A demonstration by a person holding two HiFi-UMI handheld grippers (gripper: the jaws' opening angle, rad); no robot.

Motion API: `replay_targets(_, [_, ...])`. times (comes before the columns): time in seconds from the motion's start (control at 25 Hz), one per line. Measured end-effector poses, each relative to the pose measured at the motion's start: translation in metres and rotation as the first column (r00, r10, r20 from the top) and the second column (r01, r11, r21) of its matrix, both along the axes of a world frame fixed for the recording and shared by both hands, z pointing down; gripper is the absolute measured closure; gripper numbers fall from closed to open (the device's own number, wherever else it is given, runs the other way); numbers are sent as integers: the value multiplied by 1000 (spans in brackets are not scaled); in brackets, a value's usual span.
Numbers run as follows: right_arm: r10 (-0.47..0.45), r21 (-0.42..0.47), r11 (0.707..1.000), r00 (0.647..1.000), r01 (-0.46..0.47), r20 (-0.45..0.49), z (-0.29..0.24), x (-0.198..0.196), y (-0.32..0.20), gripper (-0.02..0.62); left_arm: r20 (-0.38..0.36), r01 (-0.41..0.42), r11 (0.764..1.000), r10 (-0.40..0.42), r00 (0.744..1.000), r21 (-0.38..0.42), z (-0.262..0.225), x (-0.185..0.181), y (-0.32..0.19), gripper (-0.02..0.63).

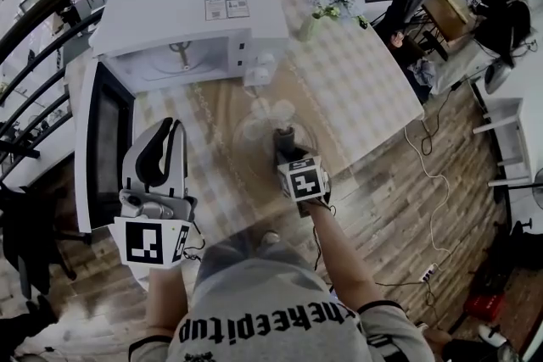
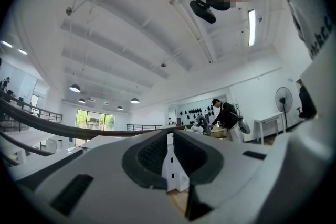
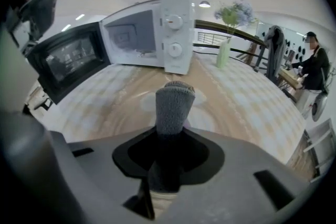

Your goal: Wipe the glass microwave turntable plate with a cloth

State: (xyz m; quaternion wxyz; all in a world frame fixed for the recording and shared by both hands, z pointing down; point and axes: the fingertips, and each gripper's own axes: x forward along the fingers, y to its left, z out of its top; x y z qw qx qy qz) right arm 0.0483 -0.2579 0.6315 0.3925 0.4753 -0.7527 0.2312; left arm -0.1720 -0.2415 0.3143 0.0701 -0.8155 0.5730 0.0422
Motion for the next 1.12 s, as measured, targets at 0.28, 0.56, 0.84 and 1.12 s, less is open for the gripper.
replay_targets(0.28, [-227,-50,971,970,232,87,11,-96,53,488,-2,0,1000,0,1000,-4,2,3,3,570])
replay_targets(0.56, [-210,-32,976,973,214,100,16,-80,53,488,-2,8,1000,-8,1000,-10,4,3,6,569])
replay_targets(0.84, [-173,4,985,982,173,80,15,-39,49,488,1,9,1000,-9,1000,-4,1,7,9,570])
replay_targets(1.12, [-135,30,991,989,134,52,17,3,43,488,5,9,1000,-9,1000,0,-1,12,14,569])
